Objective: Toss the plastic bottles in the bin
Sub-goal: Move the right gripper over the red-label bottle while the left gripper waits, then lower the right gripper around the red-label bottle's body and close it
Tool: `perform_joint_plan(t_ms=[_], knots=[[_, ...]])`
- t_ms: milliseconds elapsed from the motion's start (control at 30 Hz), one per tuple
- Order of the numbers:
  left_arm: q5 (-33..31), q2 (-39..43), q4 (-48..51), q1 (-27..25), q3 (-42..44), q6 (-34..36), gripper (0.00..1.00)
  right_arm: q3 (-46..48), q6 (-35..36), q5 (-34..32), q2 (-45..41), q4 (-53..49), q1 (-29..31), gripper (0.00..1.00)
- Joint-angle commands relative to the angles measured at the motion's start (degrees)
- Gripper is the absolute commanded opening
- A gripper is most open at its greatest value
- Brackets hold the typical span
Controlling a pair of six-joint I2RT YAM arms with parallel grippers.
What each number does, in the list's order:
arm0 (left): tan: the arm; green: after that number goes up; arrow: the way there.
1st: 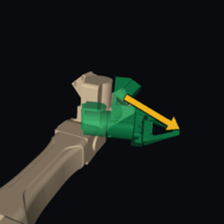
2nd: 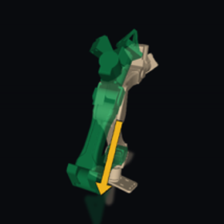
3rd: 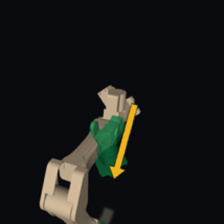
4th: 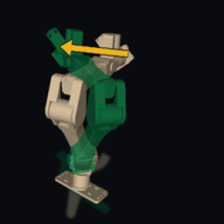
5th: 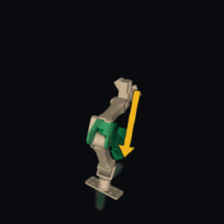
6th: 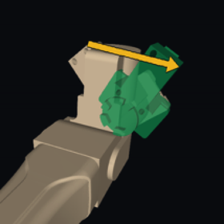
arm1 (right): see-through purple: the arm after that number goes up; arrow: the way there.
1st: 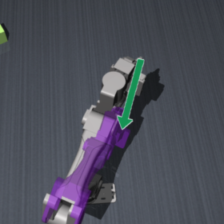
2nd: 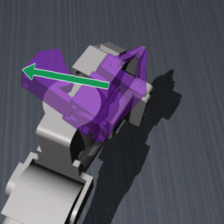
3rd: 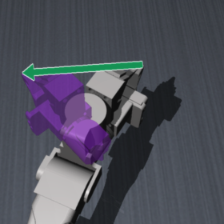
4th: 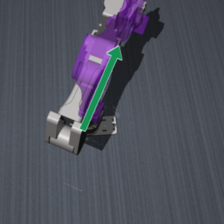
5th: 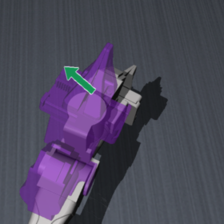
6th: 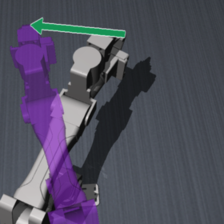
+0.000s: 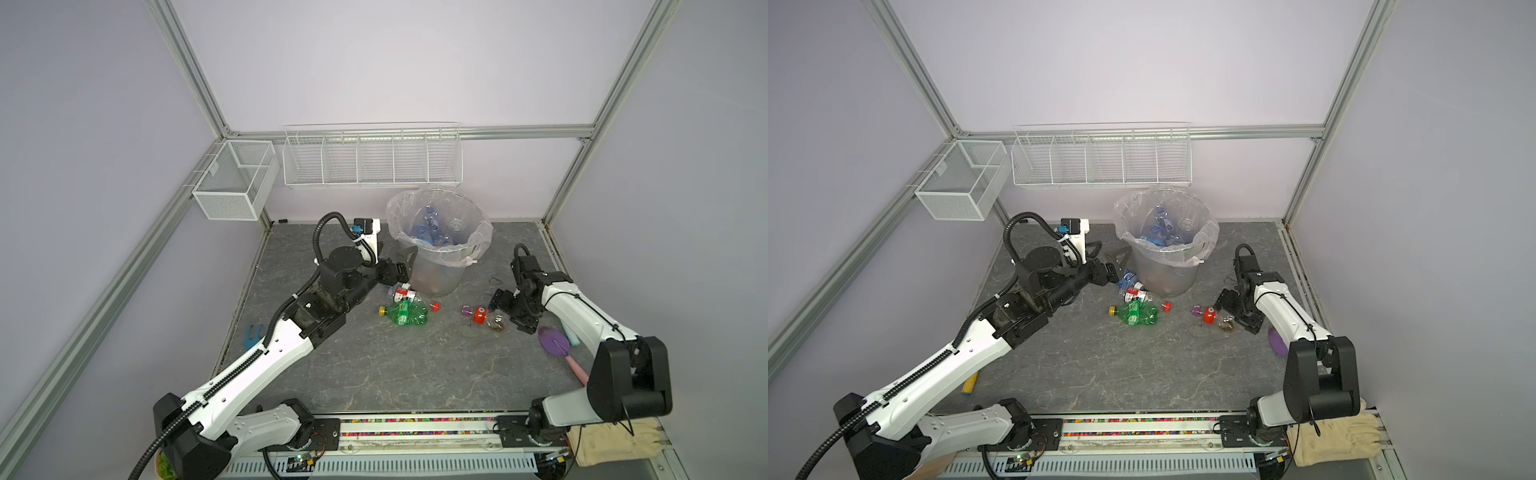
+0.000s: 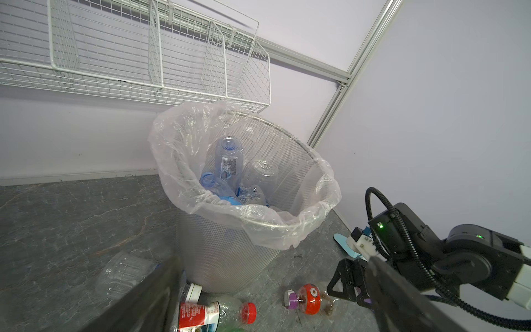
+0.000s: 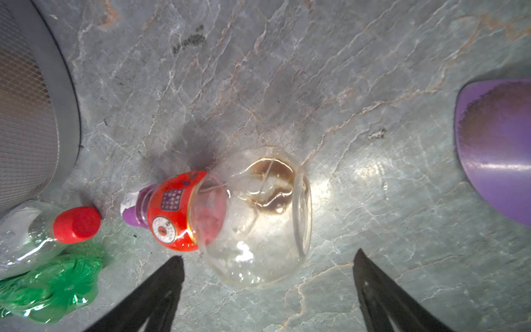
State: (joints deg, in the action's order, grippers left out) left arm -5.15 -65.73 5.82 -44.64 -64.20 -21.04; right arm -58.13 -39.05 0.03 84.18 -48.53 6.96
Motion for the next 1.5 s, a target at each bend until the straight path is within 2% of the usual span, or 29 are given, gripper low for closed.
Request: perform_joint_plan(t_ms=[0,33,200,400,700,1300,1467], knots=[[-0.81,1.20,-0.82,-0.09,0.47,-0.72,0.99,1.07,-0.79,0.06,1.72,2.64,0.21,0.98],[-0.91,1.22,-0.86,-0.09,0.57,-0.76,0.99,1.30,-0.85,0.05,2.09,3.14,0.19,1.00],[-1.18,1.74,-0.82,-0.09,1.01,-0.79,0.99,1.68,-0.81,0.14,3.35,4.35,0.18,0.88],[-1.42,1.84,-0.47,-0.09,1.09,-0.75,0.99,2.84,-1.60,-0.82,3.02,4.63,0.17,0.67],[-1.88,2.43,-0.11,-0.09,1.27,-0.58,0.99,4.77,-2.91,-0.79,1.15,5.55,0.16,0.51],[-2.02,2.87,0.06,-0.07,1.48,-0.52,0.99,5.90,-3.91,-2.05,-0.96,4.73,0.18,0.43],[-2.06,3.16,0.39,-0.09,1.53,-0.56,0.99,4.98,-3.88,-3.76,-2.28,2.55,0.16,0.54]])
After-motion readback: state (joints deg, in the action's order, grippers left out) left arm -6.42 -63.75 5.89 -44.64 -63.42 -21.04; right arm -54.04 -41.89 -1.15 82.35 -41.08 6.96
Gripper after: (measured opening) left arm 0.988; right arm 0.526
